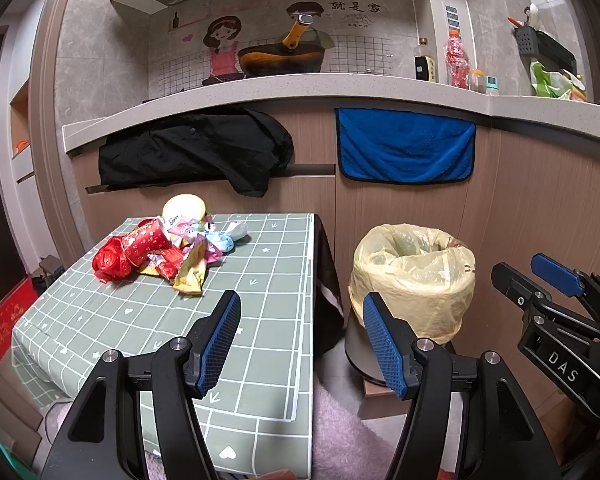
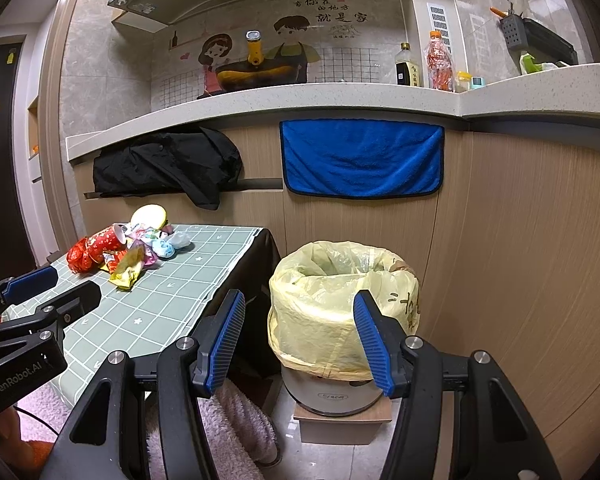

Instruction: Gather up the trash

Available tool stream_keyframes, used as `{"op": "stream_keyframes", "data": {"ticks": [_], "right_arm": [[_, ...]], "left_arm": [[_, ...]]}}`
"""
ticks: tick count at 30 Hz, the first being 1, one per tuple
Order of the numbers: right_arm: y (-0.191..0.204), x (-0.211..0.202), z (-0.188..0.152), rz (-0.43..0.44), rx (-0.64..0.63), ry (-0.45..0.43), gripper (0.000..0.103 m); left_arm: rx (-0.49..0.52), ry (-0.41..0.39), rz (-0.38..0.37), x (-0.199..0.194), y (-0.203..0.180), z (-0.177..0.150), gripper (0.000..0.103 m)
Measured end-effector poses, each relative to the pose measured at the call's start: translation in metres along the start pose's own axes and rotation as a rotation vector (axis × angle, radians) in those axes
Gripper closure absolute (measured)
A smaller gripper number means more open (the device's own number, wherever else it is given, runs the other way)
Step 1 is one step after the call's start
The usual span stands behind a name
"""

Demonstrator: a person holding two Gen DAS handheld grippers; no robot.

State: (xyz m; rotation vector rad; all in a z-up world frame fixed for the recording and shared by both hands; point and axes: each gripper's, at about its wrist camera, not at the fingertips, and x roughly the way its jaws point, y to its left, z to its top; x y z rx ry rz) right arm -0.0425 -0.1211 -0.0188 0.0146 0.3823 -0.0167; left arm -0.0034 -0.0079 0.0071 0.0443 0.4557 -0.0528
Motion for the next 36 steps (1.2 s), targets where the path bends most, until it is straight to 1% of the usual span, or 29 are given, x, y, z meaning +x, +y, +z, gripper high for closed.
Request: {"op": "stream_keyframes", "data": {"ticks": [13, 18, 22, 25, 28, 30, 32, 34, 36], "right_arm": [[0.002, 0.003, -0.001, 0.004, -0.003, 0.009, 0.049], [0.006, 0.013, 0.003, 0.024, -0.009, 0.007, 0.049], [0.018, 0.033, 0.015, 0.058, -0.035, 0.012, 0.049], [0.027, 0.054, 0.027, 0.093, -0.055, 0.025, 0.049], [0.040, 0.079, 0.040, 0.123, -0.077, 0.037, 0.049], [0.051, 0.098, 0.046, 0.124, -0.095, 0.049, 0.049], [0.059, 0.116, 0.051, 0.143, -0.100, 0.065, 0.049], [0.068, 0.140, 0.056, 0.175, -0.093, 0.084, 0.049], [0.076, 0.158, 0.057, 0.194, -0.096, 0.099, 0.049]], "left_arm": [[-0.009, 0.006, -0.003, 0.001, -0.001, 0.000, 0.039], [-0.042, 0.037, 0.009, 0.012, 0.005, 0.003, 0.039], [-0.056, 0.069, 0.024, 0.027, 0.019, 0.007, 0.039], [-0.081, 0.070, 0.025, 0.041, 0.044, 0.013, 0.039], [-0.147, 0.074, 0.018, 0.060, 0.080, 0.016, 0.040], [-0.198, 0.090, 0.035, 0.076, 0.106, 0.017, 0.041], [-0.241, 0.110, 0.049, 0.090, 0.129, 0.017, 0.042], [-0.278, 0.129, 0.038, 0.105, 0.152, 0.016, 0.043], [-0.304, 0.134, 0.044, 0.120, 0.172, 0.017, 0.043]]}}
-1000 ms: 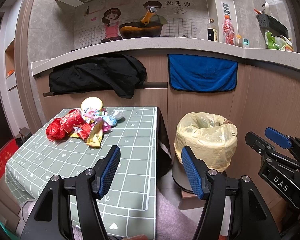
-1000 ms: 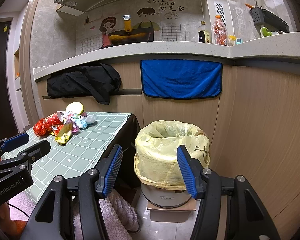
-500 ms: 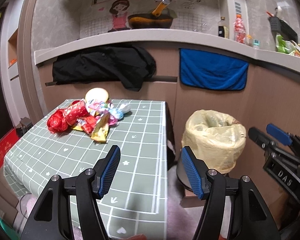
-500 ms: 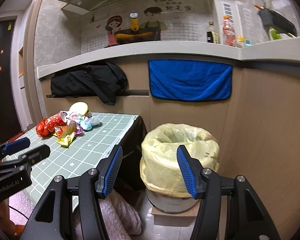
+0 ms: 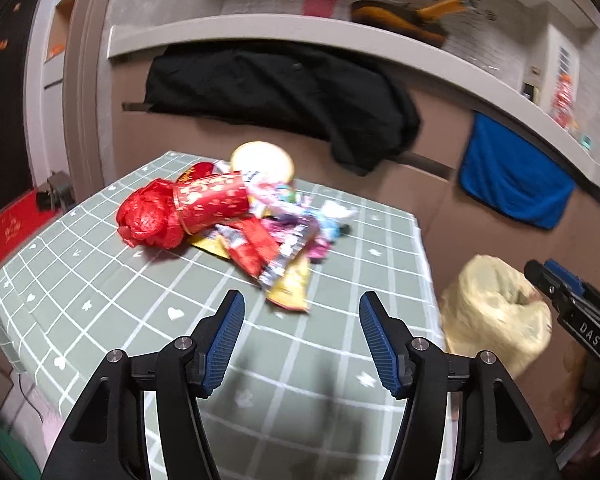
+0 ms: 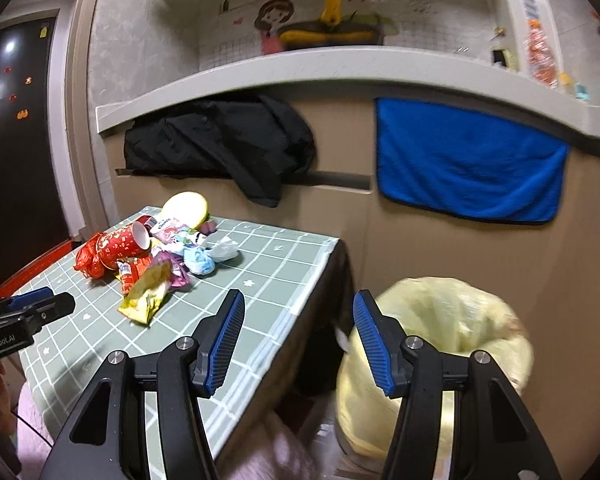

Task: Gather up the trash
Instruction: 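Grasp the pink-silver snack wrapper with the left tool while the right tool grasps the blue-white wrapper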

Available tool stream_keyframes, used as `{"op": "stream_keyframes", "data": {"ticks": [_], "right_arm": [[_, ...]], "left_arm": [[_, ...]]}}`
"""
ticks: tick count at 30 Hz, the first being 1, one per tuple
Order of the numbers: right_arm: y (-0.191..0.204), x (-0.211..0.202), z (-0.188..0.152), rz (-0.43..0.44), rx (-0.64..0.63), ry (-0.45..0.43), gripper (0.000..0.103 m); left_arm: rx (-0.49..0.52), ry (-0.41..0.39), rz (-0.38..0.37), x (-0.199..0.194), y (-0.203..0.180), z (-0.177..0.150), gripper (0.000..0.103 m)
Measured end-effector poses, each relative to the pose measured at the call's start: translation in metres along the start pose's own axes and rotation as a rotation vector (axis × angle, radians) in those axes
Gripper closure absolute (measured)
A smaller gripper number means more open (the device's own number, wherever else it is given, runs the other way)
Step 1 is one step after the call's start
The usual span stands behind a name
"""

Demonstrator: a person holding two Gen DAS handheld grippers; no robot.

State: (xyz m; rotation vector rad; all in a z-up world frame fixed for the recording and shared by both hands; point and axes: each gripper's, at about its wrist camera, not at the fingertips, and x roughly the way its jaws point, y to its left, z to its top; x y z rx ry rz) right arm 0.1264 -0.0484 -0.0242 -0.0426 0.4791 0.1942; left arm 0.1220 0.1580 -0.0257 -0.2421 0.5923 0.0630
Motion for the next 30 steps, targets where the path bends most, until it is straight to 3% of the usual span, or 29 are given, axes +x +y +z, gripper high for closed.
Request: {"op": "stream_keyframes", "data": {"ticks": [3, 6, 8, 13, 16, 17, 20, 25, 30], "right_arm": [[0.009, 0.029, 0.002, 0.006, -0.018, 0.020, 0.049], [0.013, 0.051, 0.000, 0.016, -0.023, 0.044, 0.049], [0.012, 0.064, -0.002, 0.026, -0.020, 0.069, 0.049], [0.004, 0.084, -0.011, 0.059, -0.015, 0.121, 0.049], [-0.001, 0.092, -0.013, 0.059, -0.021, 0.139, 0.049], [-0.001, 0.097, -0.011, 0.076, -0.021, 0.145, 0.049], [0.001, 0.106, -0.004, 0.126, -0.027, 0.150, 0.049], [0.027, 0.129, 0.020, 0.195, -0.085, 0.141, 0.049], [0.062, 0.166, 0.047, 0.315, -0.097, 0.169, 0.049]], "left_arm": [[-0.021, 0.012, -0.046, 0.025, 0.013, 0.014, 0.043], [0.059, 0.023, -0.089, 0.056, 0.008, 0.029, 0.045], [0.111, 0.055, -0.089, 0.085, 0.004, 0.036, 0.048], [0.131, 0.174, -0.061, 0.145, 0.000, 0.042, 0.054], [0.132, 0.249, -0.058, 0.170, -0.004, 0.038, 0.064], [0.121, 0.276, -0.066, 0.175, -0.004, 0.036, 0.073], [0.091, 0.262, -0.088, 0.167, 0.000, 0.035, 0.081], [0.034, 0.169, -0.097, 0.121, 0.013, 0.035, 0.082], [-0.017, 0.068, -0.006, 0.082, 0.043, 0.037, 0.082]]}}
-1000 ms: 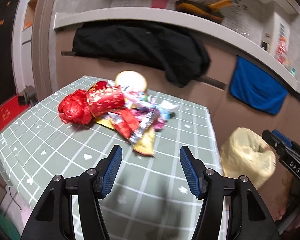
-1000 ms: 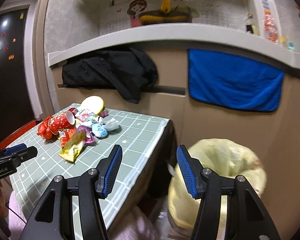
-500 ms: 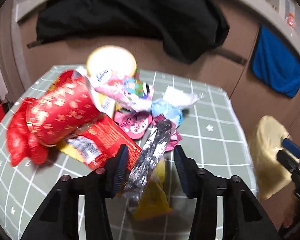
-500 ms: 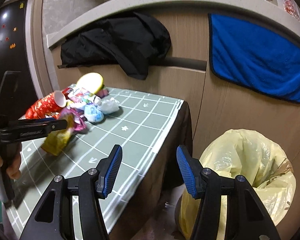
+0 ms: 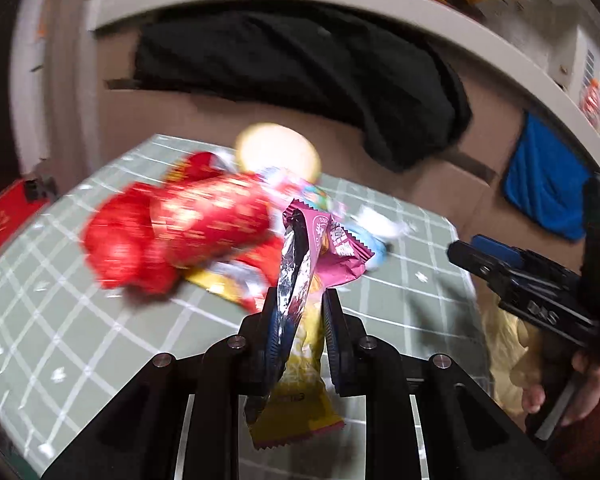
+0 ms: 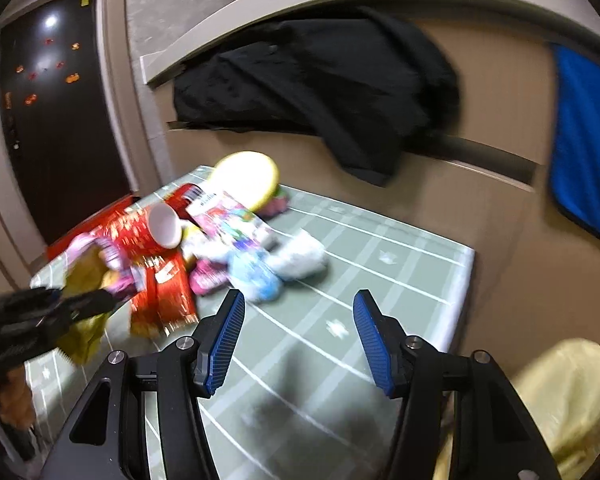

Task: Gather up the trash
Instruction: 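Grasp the pink-silver snack wrapper with the left tool while the right tool grasps the blue-white wrapper, then carry both wrappers over the yellow-lined bin and open both tools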

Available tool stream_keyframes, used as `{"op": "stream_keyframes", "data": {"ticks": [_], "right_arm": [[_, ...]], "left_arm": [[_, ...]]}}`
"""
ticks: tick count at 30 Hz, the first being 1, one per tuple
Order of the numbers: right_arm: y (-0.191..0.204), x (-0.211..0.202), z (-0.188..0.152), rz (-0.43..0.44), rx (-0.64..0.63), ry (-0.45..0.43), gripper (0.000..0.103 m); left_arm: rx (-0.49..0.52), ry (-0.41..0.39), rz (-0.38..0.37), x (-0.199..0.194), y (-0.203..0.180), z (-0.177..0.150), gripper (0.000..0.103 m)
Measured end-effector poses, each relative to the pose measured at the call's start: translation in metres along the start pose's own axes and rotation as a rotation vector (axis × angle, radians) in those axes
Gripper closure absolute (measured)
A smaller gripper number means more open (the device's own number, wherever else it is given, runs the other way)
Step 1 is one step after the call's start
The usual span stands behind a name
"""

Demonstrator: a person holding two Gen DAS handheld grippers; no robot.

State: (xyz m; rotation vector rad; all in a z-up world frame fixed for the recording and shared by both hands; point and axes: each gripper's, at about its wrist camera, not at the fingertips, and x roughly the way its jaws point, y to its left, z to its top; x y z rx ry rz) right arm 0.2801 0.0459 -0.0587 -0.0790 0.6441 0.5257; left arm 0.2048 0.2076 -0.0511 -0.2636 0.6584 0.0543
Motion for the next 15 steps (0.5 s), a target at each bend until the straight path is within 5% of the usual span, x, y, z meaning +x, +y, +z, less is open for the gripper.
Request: {"op": "stream_keyframes", "data": {"ticks": [4, 8, 15], "right_arm": [[0.029, 0.039, 0.019, 0.032, -0.096, 0.045, 0.049], [0.061, 0.075, 0.017, -0.027, -0.262, 0.109, 0.058], [0.062, 0.109, 0.008, -0.147, -0.327, 0.173, 0.070]], "left_arm": [[-0.027, -0.024, 0.039, -0.007, 0.018, 0.000, 0.082], [-0.070, -0.020, 0.030, -0.010, 0.037, -0.002, 0.082], [-0.103, -0.021, 0.043, -0.009, 0.046, -0.005, 0.082]]}}
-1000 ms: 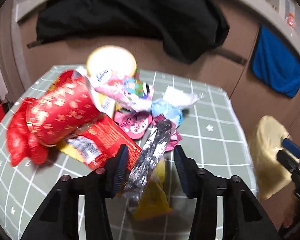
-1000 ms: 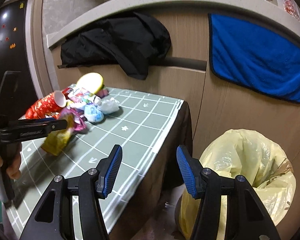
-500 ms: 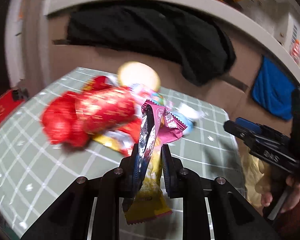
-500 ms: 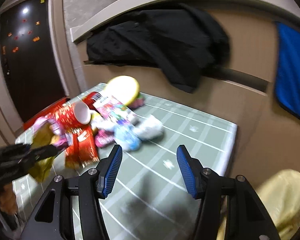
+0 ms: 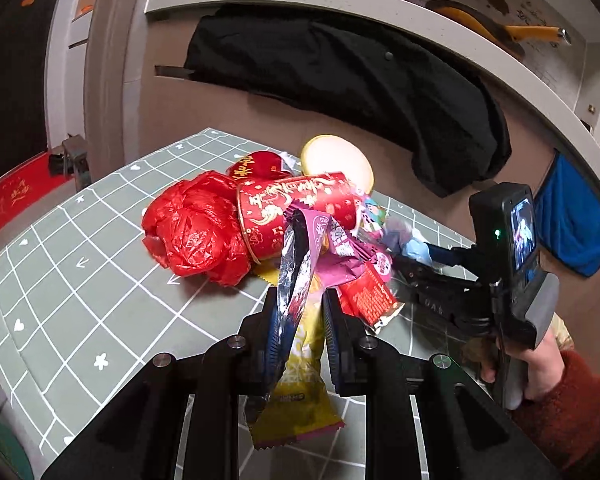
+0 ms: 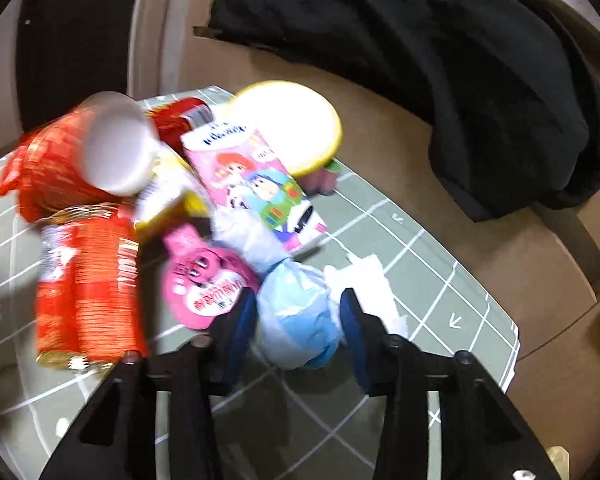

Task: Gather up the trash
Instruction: 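Carry both wrappers over the yellow-lined bin and open both tools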

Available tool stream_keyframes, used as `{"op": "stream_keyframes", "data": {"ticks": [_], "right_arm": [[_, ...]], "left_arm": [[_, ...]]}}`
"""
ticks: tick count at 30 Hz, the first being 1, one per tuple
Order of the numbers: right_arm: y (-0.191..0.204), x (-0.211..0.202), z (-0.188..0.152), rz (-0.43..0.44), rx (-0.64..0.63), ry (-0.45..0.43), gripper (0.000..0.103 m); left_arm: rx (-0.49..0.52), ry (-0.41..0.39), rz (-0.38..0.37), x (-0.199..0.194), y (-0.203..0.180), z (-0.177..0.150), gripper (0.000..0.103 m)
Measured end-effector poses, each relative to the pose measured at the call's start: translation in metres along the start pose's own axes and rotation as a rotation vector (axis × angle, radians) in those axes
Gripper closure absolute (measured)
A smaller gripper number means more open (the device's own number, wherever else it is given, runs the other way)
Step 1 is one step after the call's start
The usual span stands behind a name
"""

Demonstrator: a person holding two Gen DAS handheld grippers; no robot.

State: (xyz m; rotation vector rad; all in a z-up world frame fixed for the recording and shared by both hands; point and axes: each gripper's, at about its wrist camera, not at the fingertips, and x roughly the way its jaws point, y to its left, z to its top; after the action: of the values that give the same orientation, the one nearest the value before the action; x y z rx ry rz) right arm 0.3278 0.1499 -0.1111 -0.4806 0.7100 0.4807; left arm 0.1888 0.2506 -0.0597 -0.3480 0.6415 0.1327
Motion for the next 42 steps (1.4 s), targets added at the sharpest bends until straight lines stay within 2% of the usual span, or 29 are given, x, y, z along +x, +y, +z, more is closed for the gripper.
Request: {"op": "stream_keyframes", "data": {"ticks": [2, 5, 12, 17, 23, 26, 28, 31, 36, 42], "right_arm": [[-0.009, -0.005, -0.001, 0.037, 0.039, -0.005, 0.076], [-0.022, -0.025, -0.002, 0.105, 0.098, -0.039, 0.077], [-0.055, -0.117, -0.013, 0.090, 0.157, -0.188, 0.077], [-0.091, -0.185, -0.039, 0.035, 0.212, -0.267, 0.077], [-0.139, -0.248, -0.082, -0.106, 0.282, -0.313, 0.077], [-0.160, -0.274, -0.103, -0.179, 0.318, -0.328, 0.076], [-0.174, -0.288, -0.117, -0.232, 0.339, -0.332, 0.076], [-0.190, -0.301, -0.133, -0.267, 0.377, -0.334, 0.076], [-0.216, -0.311, -0.160, -0.301, 0.432, -0.331, 0.076], [-0.241, -0.302, -0.183, -0.297, 0.490, -0.311, 0.076]], "left_arm": [[-0.002, 0.002, 0.004, 0.000, -0.002, -0.001, 0.082], [0.007, 0.001, -0.002, -0.002, -0.009, 0.001, 0.082], [0.082, -0.063, -0.035, -0.025, -0.058, 0.014, 0.082], [0.170, -0.129, -0.108, -0.044, -0.117, 0.023, 0.082], [0.251, -0.162, -0.239, -0.054, -0.192, 0.028, 0.082], [0.284, -0.152, -0.330, -0.053, -0.233, 0.025, 0.082], [0.305, -0.141, -0.363, -0.050, -0.256, 0.020, 0.082], [0.333, -0.107, -0.425, -0.045, -0.292, 0.012, 0.082], [0.381, -0.048, -0.460, -0.030, -0.336, -0.005, 0.082], [0.394, 0.029, -0.467, -0.003, -0.361, -0.021, 0.082]]}}
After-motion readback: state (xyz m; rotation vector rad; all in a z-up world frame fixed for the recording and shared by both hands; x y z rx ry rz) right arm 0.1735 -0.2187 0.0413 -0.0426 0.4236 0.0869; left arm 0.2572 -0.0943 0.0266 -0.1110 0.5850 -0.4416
